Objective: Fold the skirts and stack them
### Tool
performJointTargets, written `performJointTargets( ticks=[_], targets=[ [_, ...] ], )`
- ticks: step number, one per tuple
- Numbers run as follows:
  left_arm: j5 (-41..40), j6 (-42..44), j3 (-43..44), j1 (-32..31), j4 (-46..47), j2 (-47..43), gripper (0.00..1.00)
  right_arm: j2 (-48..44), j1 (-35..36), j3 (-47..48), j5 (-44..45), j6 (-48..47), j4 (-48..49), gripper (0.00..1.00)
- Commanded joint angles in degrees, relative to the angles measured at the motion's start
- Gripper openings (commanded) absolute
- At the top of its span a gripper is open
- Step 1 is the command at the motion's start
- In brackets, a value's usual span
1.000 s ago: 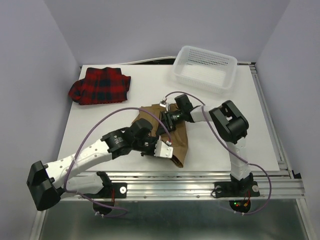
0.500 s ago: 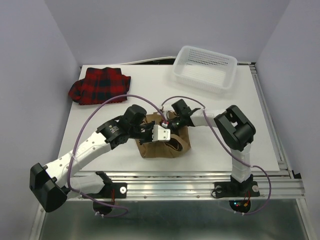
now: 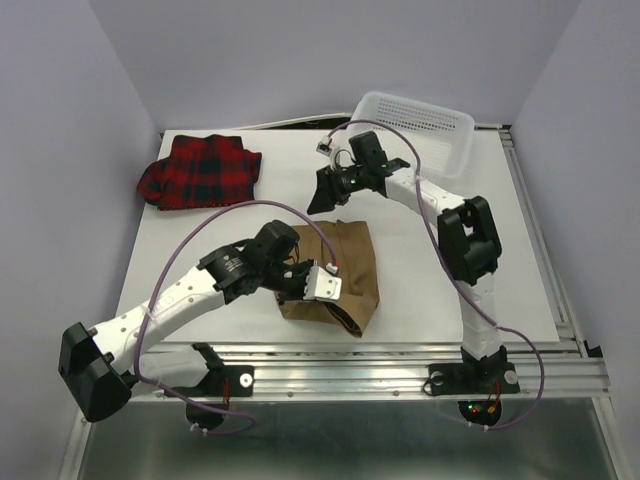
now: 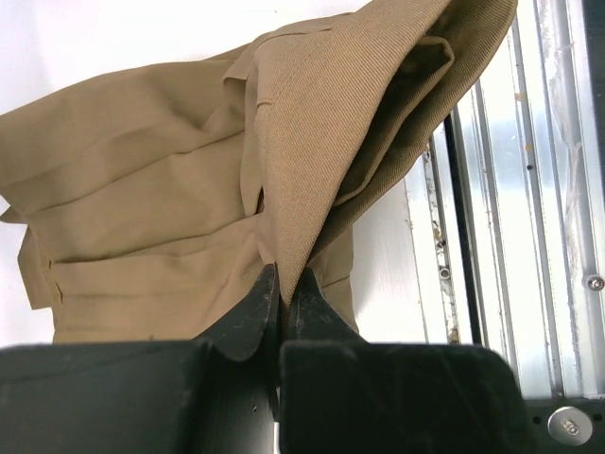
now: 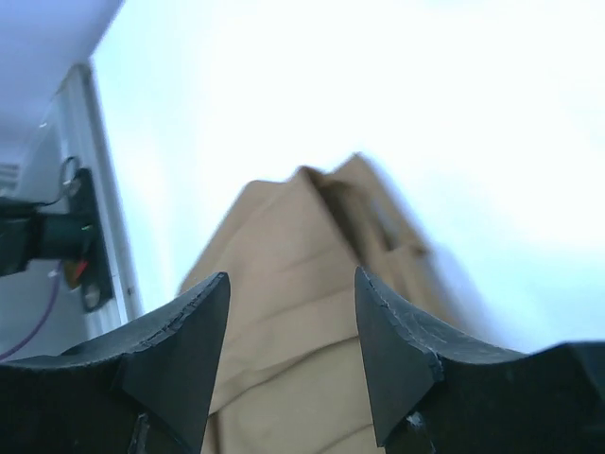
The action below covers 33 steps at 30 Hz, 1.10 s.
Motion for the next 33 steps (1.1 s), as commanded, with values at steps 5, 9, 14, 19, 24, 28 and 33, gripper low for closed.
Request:
performJointTargets(
  ticks=[5,9,14,19,24,28,33],
  targets=[
    [1.95,-2.03,3.19,0.54,-0.39,0.91,0.0,12.76,-1.11,3.76,2.48,-3.51,-3.72,0.55],
    [0.9,-1.6,5.3,2.82,-0.04,3.11,0.0,13.82,-1.11,0.25,-0.25,-3.5,-3.64,0.45],
    [-0.68,0.07,8.38,7.48,1.8,8.38,0.0,10.92,-0.49,-5.47,-3.67,-3.07,-2.23,0.36],
    [-2.96,1.39,10.57,10.65,5.93,13.82,0.0,10.57,-0.49,-7.15,-7.19,-3.24,-3.28,0.36],
    [-5.07,0.69,11.11,14.78,12.61,19.8,0.0,11.09,-0.49,-7.15,-10.36,-3.06,-3.81,0.35],
    [-6.92,0.77,10.84,16.1,17.62,23.67,0.0,11.97,-0.49,-6.62,-11.06,-3.68,-4.95,0.34],
    [-9.99,0.17,9.97,16.28,25.87,25.96,0.0,12.94,-0.49,-5.83,-11.94,-3.77,-6.18,0.34]
  ],
)
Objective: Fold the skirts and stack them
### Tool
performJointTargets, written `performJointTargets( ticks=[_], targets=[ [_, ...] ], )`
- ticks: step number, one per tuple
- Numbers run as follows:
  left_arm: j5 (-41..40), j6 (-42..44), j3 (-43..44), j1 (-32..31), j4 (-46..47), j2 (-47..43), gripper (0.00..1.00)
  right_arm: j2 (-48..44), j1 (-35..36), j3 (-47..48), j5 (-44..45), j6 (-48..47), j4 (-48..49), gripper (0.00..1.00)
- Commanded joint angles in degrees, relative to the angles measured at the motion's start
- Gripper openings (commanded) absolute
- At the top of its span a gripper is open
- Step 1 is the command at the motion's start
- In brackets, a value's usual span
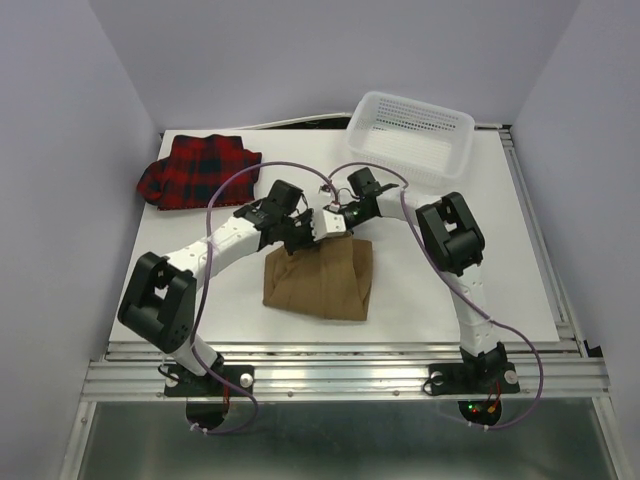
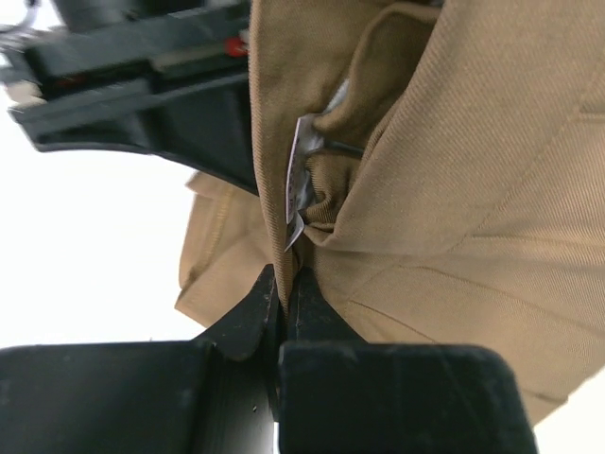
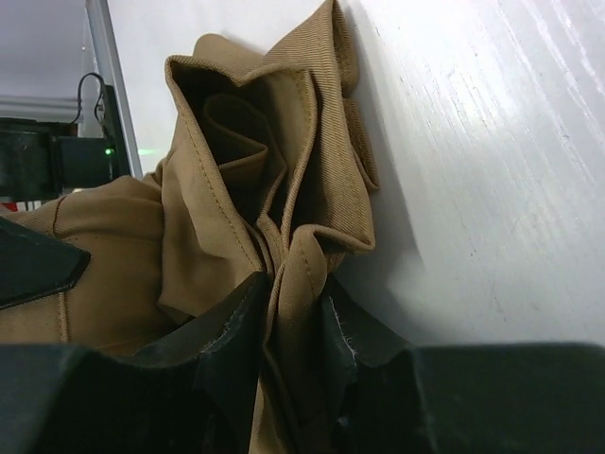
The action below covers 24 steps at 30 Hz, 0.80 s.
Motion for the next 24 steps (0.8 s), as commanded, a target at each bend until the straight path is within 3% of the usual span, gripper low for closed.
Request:
performJointTargets(
  ticks=[1,6,16,24],
  targets=[
    [-4.11,-0.17,1.09,0.24,12.83,-0.24,0.0,1.57,0.95,0.42,-2.04,-1.1,-3.52,0.33],
    [-5.26,-0.96,-1.29,0.24,21.18,-1.65,0.0,2.45,0.95,1.21,-2.31,-1.01,-4.13,0.33],
    [-5.44,-0.61,-5.5,0.24,24.27,3.0,0.0,3.69,0.95,4.03,-0.73,-1.89,-4.84,0.35],
    [-5.97,0.71,-8.5,-0.03,27.0,5.82,0.0,5.09,-0.63,9.55,13.3,6.09,-4.92,0.37]
  ],
)
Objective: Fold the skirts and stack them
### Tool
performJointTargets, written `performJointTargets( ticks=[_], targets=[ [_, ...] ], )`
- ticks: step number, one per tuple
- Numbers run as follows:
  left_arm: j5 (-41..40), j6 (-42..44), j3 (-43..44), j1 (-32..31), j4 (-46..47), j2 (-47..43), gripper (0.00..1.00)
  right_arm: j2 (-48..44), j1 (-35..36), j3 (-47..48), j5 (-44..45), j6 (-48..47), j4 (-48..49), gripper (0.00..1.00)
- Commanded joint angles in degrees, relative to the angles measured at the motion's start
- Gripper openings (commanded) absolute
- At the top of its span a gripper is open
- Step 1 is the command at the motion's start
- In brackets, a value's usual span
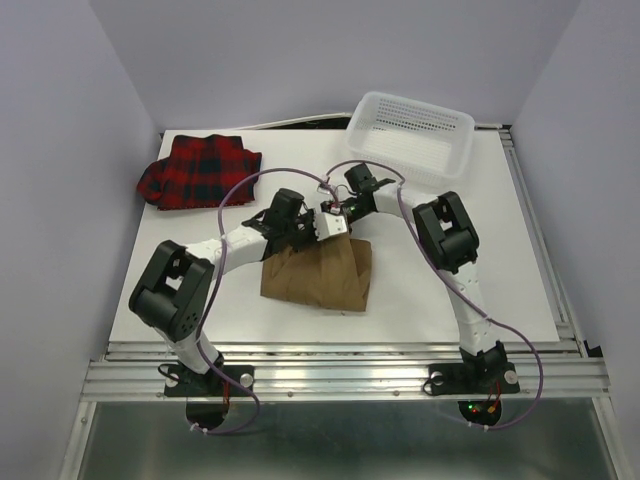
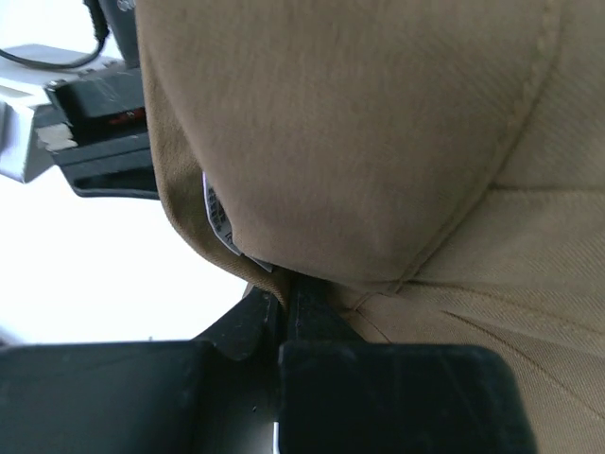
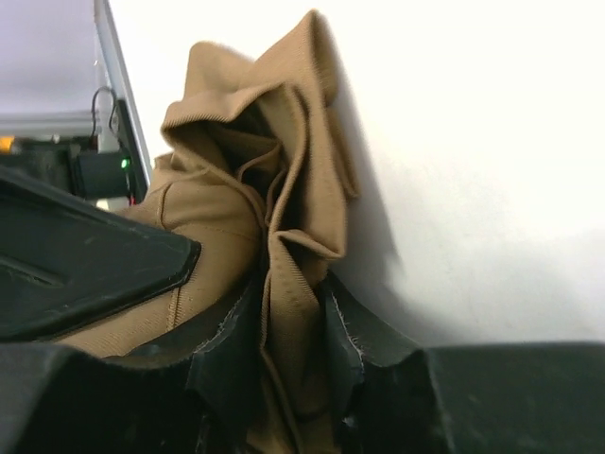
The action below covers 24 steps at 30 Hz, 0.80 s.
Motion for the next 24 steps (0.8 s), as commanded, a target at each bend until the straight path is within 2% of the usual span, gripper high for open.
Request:
performJointTargets(
  ticks=[1,5,7,9,11,14,15,17,18,21,24],
  targets=[
    [-0.29,0.84,-0.85,-0.11,2.96,0.75,0.0,1.55,-0.61,4.4,12.76,4.18,-0.31,0.37],
    [0.15,1.45,-0.67,-0.29,2.43,2.42,0.0,0.59,-1.84,8.18,18.65,7.78,-0.31,0.42],
    [0.33,1.72,0.03,-0.29,1.38,3.12,0.0,0.49,-3.49,11.33,22.96,9.02,-0.31,0.47],
    [1.03,1.72,0.56,-0.29,-0.11,3.91,0.0,1.02,-5.43,13.8,23.76,10.51,-0.4,0.58],
    [1.56,0.58,1.79,-0.29,-1.08,4.87,0.05,2.6,-9.2,18.09,22.36,13.41,-1.36,0.59],
    [1.56,-0.65,5.2,0.06,-3.89,6.72,0.15,2.43,-12.55,19.53,18.06,14.39,-1.55,0.59],
    [1.82,-1.78,6.35,0.41,-5.81,7.08,0.22,0.43,-14.22,18.48,15.87,12.82,-1.54,0.59],
    [2.87,-3.11,9.86,1.64,-7.58,7.17,0.31,-2.39,-15.81,16.64,13.05,10.88,-1.54,0.59],
    [3.4,-4.07,11.36,2.16,-9.85,6.99,0.54,-6.15,-16.95,13.93,9.29,9.13,-1.46,0.59],
    [5.86,-6.26,17.42,3.48,-14.87,5.77,0.68,-14.95,-16.96,7.78,3.64,6.47,-1.37,0.59],
    [7.71,-8.99,22.96,4.63,-18.39,3.39,0.73,-21.98,-16.96,1.27,0.04,7.87,3.1,0.59]
  ],
)
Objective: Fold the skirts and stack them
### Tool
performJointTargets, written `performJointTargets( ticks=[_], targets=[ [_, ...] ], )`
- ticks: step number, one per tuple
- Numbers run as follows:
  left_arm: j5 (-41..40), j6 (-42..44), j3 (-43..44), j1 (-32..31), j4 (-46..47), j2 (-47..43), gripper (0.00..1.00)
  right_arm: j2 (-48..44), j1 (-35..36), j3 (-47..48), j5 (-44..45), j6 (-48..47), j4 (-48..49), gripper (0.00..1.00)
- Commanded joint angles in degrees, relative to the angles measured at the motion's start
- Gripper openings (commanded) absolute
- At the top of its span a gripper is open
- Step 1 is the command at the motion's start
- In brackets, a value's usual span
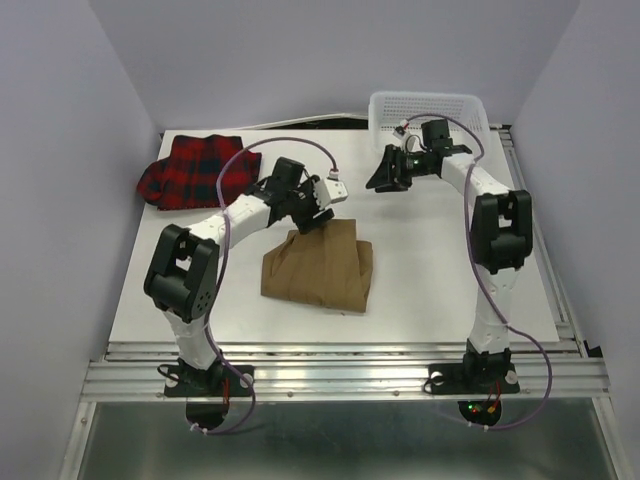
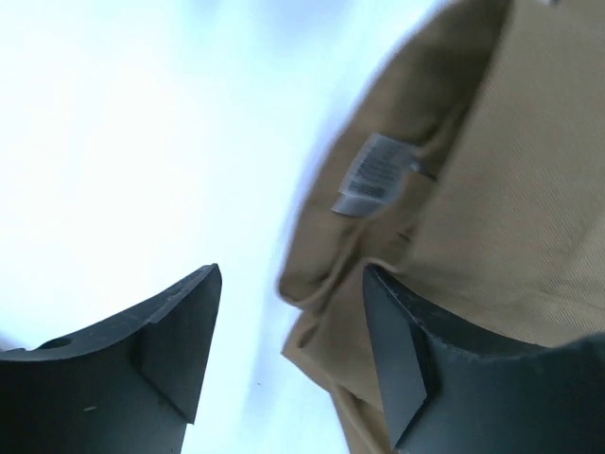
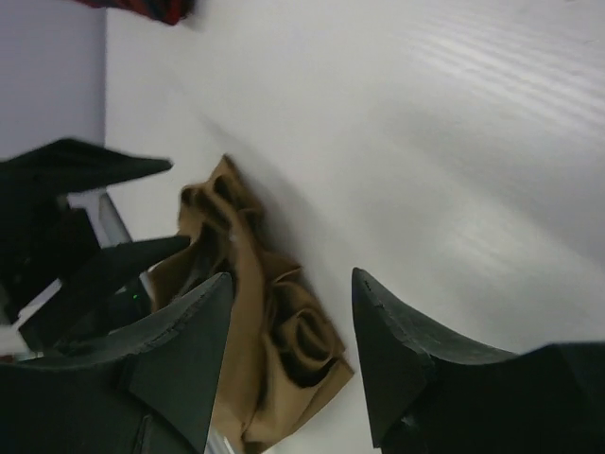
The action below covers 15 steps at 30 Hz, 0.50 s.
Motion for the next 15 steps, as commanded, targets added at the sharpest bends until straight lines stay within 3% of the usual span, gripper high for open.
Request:
performJointTargets(
  ticks=[1,4,7,8,10,11,15],
  targets=[
    [4.22,-7.22,8.91,1.55,-7.83,-5.24,0.76,-18.14,2.71,-8.72,-11.29,0.07,7.84,0.58],
    [5.09,-11.28,10.86,3.3,-10.75,-8.76,0.78,-24.92,2.71,-14.55,-14.11,4.29,13.21,0.57],
    [7.46,-17.34,10.25,6.02,-11.37,-13.24,0.94,-30.63,5.25,-21.76,-17.53,8.5,19.09,0.56],
    [10.43,-20.14,9.73,6.64,-11.72,-15.25,0.94,-31.79,7.18,-24.47,-17.98,8.96,20.25,0.56],
    [13.69,-23.14,8.67,7.52,-12.33,-16.84,0.93,-33.38,9.56,-26.51,-17.72,9.23,21.32,0.55],
    [19.19,-24.55,6.4,7.88,-12.07,-18.33,0.91,-33.82,10.7,-27.3,-17.8,8.35,20.62,0.55],
    [28.9,-36.49,-3.27,8.58,-2.8,-20.54,0.77,-32.42,15.45,-30.12,-16.13,5.01,16.05,0.52]
  ],
)
